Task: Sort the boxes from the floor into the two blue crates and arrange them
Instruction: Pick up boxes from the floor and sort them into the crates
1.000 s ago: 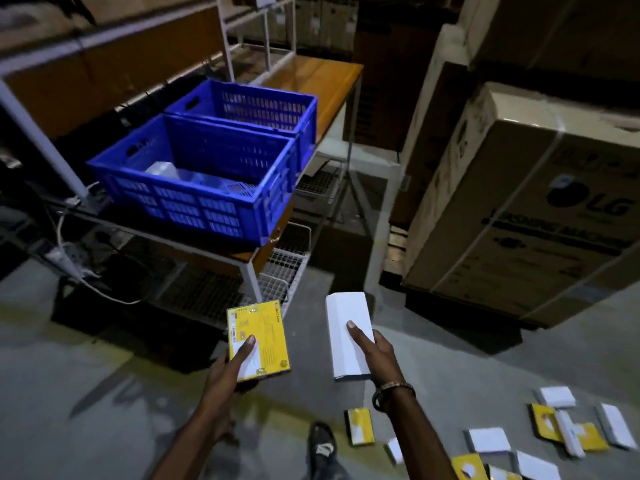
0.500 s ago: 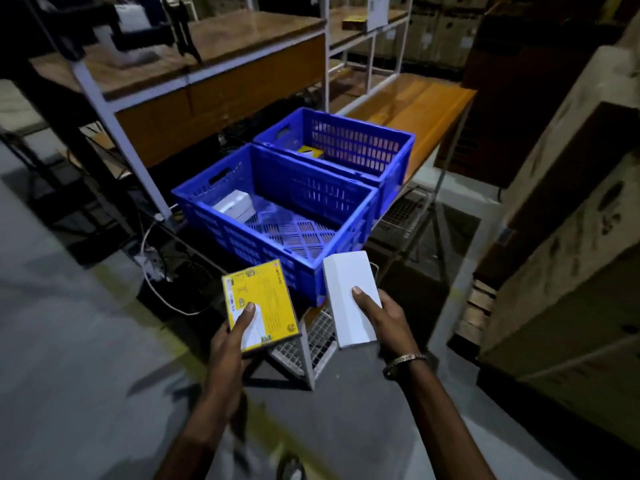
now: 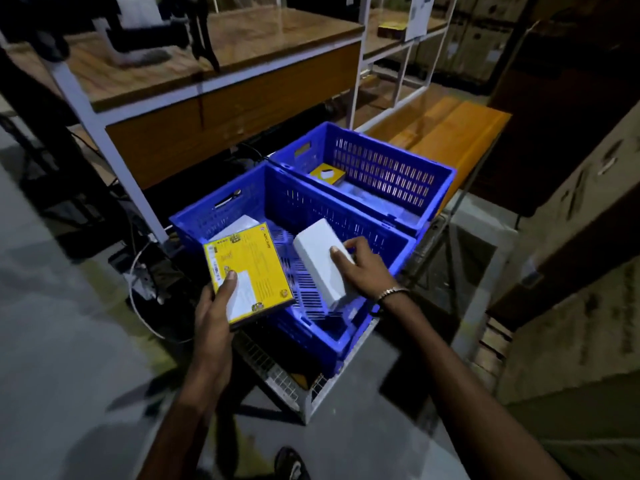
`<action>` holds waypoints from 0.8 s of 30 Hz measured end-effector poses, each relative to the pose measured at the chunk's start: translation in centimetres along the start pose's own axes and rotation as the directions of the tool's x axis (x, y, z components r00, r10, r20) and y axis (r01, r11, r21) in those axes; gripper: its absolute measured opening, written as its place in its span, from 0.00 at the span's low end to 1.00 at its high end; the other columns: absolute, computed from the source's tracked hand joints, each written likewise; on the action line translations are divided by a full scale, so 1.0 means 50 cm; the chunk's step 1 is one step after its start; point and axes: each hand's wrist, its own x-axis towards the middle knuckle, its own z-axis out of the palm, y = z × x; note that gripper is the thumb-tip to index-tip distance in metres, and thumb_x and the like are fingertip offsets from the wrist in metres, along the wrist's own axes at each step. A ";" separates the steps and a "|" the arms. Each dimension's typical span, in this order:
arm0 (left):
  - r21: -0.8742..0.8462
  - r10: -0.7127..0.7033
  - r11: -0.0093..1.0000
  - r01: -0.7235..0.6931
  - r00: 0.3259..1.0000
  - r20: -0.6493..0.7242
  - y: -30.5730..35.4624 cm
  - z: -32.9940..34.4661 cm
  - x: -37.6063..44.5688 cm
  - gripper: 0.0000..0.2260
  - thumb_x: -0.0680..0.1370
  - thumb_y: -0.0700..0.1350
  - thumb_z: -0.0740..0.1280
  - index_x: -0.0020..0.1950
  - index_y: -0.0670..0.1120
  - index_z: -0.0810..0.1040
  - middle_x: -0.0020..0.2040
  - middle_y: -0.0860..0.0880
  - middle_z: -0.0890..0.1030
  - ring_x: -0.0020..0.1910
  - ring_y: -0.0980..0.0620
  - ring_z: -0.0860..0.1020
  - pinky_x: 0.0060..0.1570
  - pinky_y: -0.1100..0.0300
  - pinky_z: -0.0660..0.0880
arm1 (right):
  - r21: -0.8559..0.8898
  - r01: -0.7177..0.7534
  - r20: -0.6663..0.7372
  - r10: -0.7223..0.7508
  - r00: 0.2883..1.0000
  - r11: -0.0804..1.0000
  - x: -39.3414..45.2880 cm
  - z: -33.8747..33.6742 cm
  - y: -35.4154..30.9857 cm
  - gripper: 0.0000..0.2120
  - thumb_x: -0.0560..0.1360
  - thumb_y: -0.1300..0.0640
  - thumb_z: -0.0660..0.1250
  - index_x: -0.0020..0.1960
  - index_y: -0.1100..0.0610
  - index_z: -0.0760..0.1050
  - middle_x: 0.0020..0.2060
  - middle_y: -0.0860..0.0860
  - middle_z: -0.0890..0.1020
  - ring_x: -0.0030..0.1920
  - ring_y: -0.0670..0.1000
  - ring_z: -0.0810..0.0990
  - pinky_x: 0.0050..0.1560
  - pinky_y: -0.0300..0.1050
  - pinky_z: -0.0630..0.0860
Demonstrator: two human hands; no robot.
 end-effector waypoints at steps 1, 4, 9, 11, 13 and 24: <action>0.006 -0.001 1.000 0.001 1.000 0.005 0.003 0.013 0.021 0.14 0.82 0.50 0.68 0.66 0.50 0.81 0.60 0.52 0.86 0.57 0.51 0.85 0.63 0.47 0.77 | -0.093 0.004 0.097 0.005 0.995 0.996 0.027 0.014 0.011 0.20 0.81 0.38 0.62 0.62 0.54 0.69 0.53 0.57 0.82 0.52 0.57 0.81 0.48 0.47 0.71; 0.012 -0.016 1.000 0.016 1.000 0.022 0.009 0.040 0.060 0.11 0.83 0.50 0.68 0.64 0.51 0.81 0.59 0.52 0.87 0.54 0.53 0.85 0.57 0.51 0.78 | -0.420 0.053 0.283 0.076 0.956 0.906 0.075 0.047 0.053 0.18 0.80 0.48 0.63 0.64 0.57 0.70 0.58 0.63 0.81 0.57 0.64 0.81 0.54 0.53 0.77; -0.011 -0.048 0.999 0.049 0.997 0.065 0.005 0.081 0.099 0.12 0.83 0.46 0.67 0.66 0.50 0.79 0.61 0.49 0.86 0.57 0.49 0.85 0.54 0.52 0.80 | -0.180 0.078 -0.037 -0.086 0.996 0.980 0.114 0.017 0.059 0.11 0.82 0.54 0.63 0.60 0.55 0.80 0.51 0.56 0.87 0.53 0.59 0.85 0.55 0.53 0.80; -0.022 -0.057 0.998 0.060 0.992 0.114 -0.006 0.113 0.110 0.13 0.82 0.42 0.66 0.66 0.50 0.78 0.62 0.48 0.85 0.58 0.49 0.84 0.55 0.53 0.81 | 0.278 0.027 -0.001 -0.028 1.000 0.960 0.116 -0.012 0.039 0.13 0.83 0.48 0.64 0.57 0.55 0.82 0.47 0.52 0.88 0.50 0.53 0.87 0.53 0.54 0.82; -0.029 -0.079 0.996 0.084 0.984 0.161 -0.024 0.159 0.118 0.15 0.81 0.39 0.66 0.67 0.48 0.78 0.63 0.47 0.85 0.60 0.48 0.84 0.58 0.51 0.82 | 0.589 -0.118 0.184 0.010 0.983 0.800 0.117 -0.044 0.023 0.16 0.83 0.44 0.63 0.59 0.54 0.81 0.50 0.52 0.88 0.50 0.51 0.86 0.49 0.52 0.82; 0.215 -0.137 0.973 0.079 0.954 0.267 -0.132 0.512 0.190 0.14 0.82 0.40 0.69 0.67 0.47 0.77 0.54 0.46 0.84 0.48 0.49 0.85 0.51 0.52 0.82 | 0.506 0.125 -0.180 -0.037 0.983 0.853 0.359 -0.271 0.162 0.12 0.81 0.51 0.68 0.62 0.53 0.81 0.53 0.48 0.84 0.51 0.43 0.79 0.58 0.47 0.77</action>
